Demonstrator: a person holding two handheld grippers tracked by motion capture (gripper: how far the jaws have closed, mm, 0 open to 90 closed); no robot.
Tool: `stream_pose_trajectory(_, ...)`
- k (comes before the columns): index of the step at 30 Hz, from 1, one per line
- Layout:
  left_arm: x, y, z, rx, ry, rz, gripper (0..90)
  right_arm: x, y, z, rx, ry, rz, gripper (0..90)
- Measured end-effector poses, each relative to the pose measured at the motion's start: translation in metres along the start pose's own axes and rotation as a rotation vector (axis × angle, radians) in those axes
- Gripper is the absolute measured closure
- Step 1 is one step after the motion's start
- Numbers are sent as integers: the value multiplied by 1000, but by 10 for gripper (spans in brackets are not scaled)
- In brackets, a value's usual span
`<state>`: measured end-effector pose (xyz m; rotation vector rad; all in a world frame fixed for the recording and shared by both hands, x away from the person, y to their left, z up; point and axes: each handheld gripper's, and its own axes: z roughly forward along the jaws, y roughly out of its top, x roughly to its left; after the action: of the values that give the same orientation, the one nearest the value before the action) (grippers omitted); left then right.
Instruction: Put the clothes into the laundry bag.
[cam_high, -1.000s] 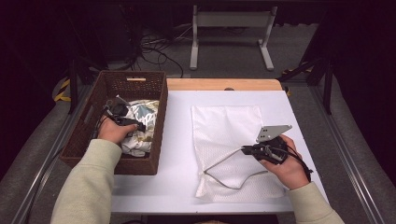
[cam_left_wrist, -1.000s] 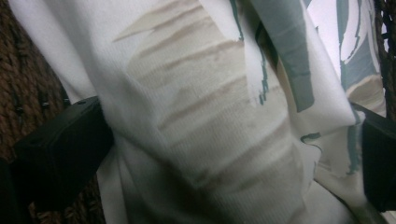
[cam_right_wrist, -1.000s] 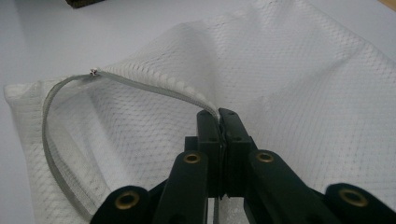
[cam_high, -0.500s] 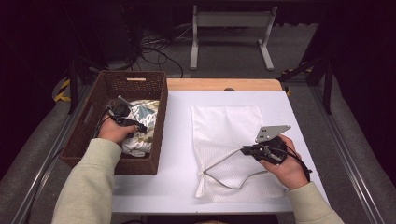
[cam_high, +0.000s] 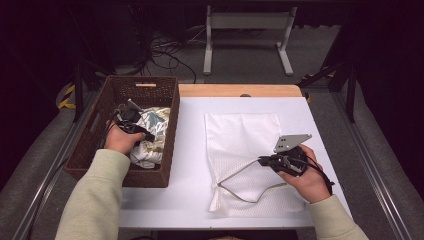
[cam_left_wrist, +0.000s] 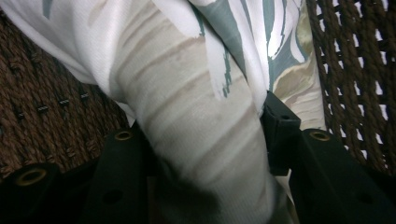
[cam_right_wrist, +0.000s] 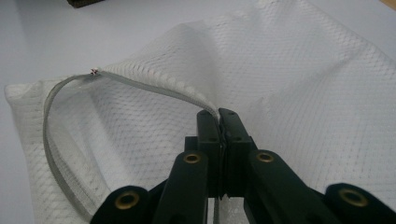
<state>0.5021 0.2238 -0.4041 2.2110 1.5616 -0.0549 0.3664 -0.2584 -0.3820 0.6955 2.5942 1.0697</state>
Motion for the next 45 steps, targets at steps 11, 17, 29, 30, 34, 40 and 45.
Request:
stream_pose_trajectory(11, -4, -3, -29, -100, 13, 48, 571, -1, -1, -1, -1, -4, 3, 884)
stream_pose_trajectory(17, -4, -5, -47, -153, 13, 46, 571, -1, -1, 0, 3, -2, 4, 884)
stream_pose_trajectory(29, -9, -6, -84, -229, 2, 49, 572, -1, -1, 0, 1, -3, 5, 884)
stream_pose_trajectory(30, -9, -6, -87, -232, 0, 51, 572, -1, -1, 0, 1, -3, 5, 884)
stream_pose_trajectory(34, -13, -6, -99, -255, -8, 64, 573, -1, -1, 0, 1, -3, 6, 884)
stream_pose_trajectory(40, -26, -6, -115, -287, -24, 82, 573, -2, -1, 0, 2, -4, 9, 885)
stream_pose_trajectory(45, -37, -4, -125, -309, -40, 110, 573, -2, -1, 0, 1, -1, 10, 884)
